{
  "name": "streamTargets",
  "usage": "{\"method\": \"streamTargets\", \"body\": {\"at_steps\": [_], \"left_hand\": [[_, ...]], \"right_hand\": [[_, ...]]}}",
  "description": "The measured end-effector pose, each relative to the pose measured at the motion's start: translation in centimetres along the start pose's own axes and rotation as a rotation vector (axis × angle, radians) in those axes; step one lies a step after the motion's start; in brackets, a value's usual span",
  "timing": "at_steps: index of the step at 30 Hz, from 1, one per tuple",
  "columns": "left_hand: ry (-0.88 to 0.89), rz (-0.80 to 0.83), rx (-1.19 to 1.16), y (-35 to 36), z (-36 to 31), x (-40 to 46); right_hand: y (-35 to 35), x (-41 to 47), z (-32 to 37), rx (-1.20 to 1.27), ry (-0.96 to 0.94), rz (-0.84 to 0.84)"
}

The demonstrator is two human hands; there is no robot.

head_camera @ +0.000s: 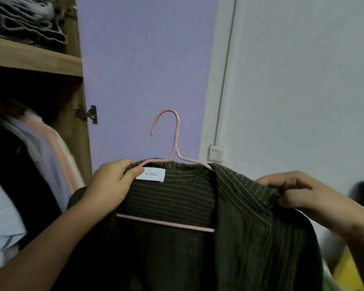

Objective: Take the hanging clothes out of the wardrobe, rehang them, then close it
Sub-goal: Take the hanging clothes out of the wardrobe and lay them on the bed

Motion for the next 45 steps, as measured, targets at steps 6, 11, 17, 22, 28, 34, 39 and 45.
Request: {"method": "streamTargets", "body": {"at_steps": [6,11,17,22,28,34,39,45], "left_hand": [[0.169,0.079,-0.121,6.0,-6.0,1.3],[0.293,0.212,-0.274,10.4,-10.6,1.3],[0.484,0.402,-0.468,14.2,-17.0,-1.3],[0.657,0.553,-0.663,17.1,-22.3,-4.9],[0.760,0.725,-0.821,21.4,-28.9,-8.9],[0.941,0.917,-0.744,26.2,-37.4,-15.8],[1.066,0.998,-0.743,29.0,-45.4,-23.1],[1.077,1.080,-0.699,33.4,-52.6,-30.6]], "right_hand": [[-1.9,-5.8,-1.6,-0.520,0.116,-0.576],[-1.6,-12.3,-3.4,-0.665,0.169,-1.030],[0.4,-20.9,-4.4,-0.845,0.297,-1.397],[1.8,-28.2,-4.5,-0.936,0.376,-1.583],[2.7,-37.4,-4.9,-0.983,0.550,-1.723],[2.9,-48.0,-5.8,-0.989,0.693,-1.840],[2.4,-57.3,-6.8,-1.051,0.836,-1.864],[1.4,-65.7,-8.3,-1.076,0.914,-1.884]]}}
Point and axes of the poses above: each hand's wrist, its own x-axis towards the middle knuckle, its own y-axis out of the palm, z = x × y, the point moved 4 cm from there along x, towards the middle knuckle, and after that the axes turned 5 degrees about y, right-handed, at the moved point
